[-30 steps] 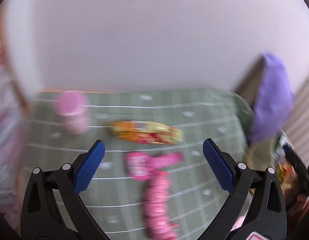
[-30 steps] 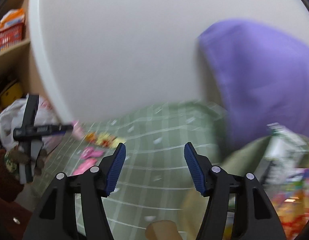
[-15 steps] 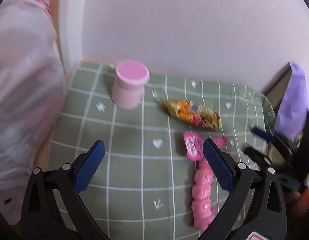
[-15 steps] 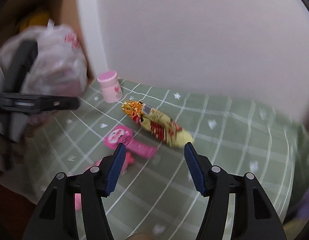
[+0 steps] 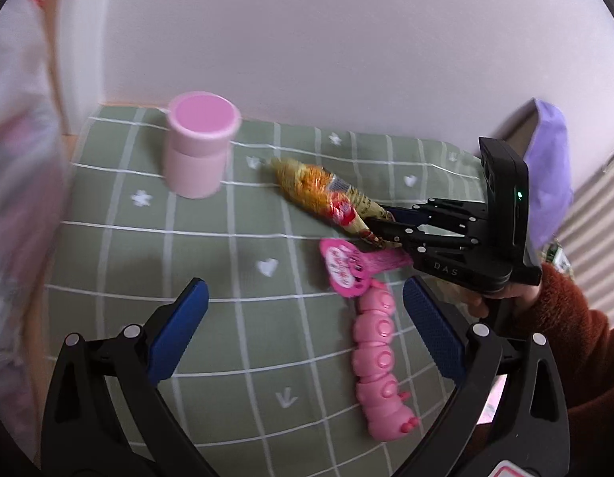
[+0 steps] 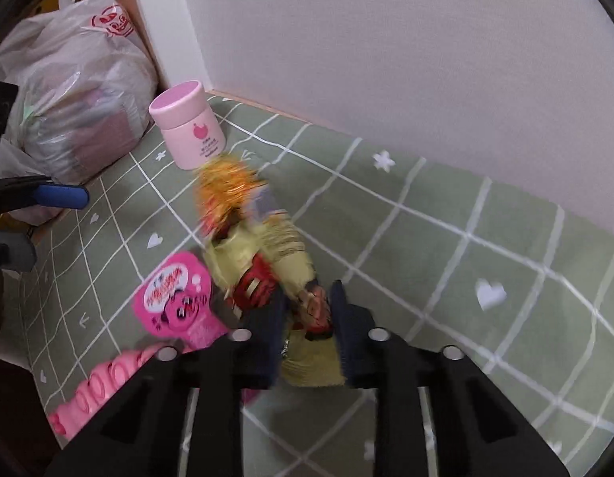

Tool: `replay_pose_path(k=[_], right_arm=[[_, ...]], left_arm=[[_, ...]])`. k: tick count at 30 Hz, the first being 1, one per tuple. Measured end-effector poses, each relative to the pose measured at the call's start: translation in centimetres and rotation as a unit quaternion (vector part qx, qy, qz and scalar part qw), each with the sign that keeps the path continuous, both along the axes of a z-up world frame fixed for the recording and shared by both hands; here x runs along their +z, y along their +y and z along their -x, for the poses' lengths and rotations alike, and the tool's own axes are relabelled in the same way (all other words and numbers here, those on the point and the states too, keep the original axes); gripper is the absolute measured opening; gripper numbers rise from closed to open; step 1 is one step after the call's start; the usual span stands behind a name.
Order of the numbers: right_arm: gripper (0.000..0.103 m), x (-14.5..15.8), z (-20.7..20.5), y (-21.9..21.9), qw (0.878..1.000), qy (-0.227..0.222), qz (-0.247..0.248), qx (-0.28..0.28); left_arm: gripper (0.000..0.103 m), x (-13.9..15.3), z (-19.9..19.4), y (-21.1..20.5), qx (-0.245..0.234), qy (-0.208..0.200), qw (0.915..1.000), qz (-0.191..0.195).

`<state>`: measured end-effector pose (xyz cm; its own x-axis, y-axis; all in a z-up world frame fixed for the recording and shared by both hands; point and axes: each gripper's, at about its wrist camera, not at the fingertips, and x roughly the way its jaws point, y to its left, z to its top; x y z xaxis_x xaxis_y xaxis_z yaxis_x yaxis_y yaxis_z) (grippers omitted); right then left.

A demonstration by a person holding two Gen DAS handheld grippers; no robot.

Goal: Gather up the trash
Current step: 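Move both tools back and grasp the yellow chip stick bag with the right tool, then grasp the pink candy stick with the left tool while the right tool holds the chip bag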

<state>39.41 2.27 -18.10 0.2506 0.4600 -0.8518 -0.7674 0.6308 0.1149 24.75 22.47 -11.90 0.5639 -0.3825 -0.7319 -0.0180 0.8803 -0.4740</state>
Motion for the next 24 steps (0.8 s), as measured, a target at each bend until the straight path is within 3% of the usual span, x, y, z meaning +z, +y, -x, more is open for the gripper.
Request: replay_pose_path(k=[4, 9, 15, 22, 24], right_arm=[[0.020, 1.9, 1.8, -4.2, 0.997, -0.005, -0.031, -0.076], [0.020, 4.1, 4.2, -9.8, 0.983, -0.030, -0.049, -0.172], [0.020, 4.0, 7.6, -14.6, 0.974, -0.018, -0.056, -0.219], [0.020, 2.4, 10.1, -17.4, 0.963, 0.012, -0.070, -0.259], [0.020, 2.4, 10.6, -18.1, 0.961, 0.012, -0.074, -0.265]], left_arm=[[0.094, -0.5, -1.4, -1.3, -0.032, 0.008, 0.9995, -0.002], [0.094, -1.9, -4.2, -4.2, -0.089, 0.034, 0.9954, -0.004], [0.094, -3.4, -6.2, -6.7, -0.113, 0.070, 0.9876, -0.083], [0.094, -3.4, -9.2, -6.2, -0.069, 0.078, 0.9806, -0.166], [0.094, -2.9, -10.2, -6.0, -0.056, 0.076, 0.9806, -0.172]])
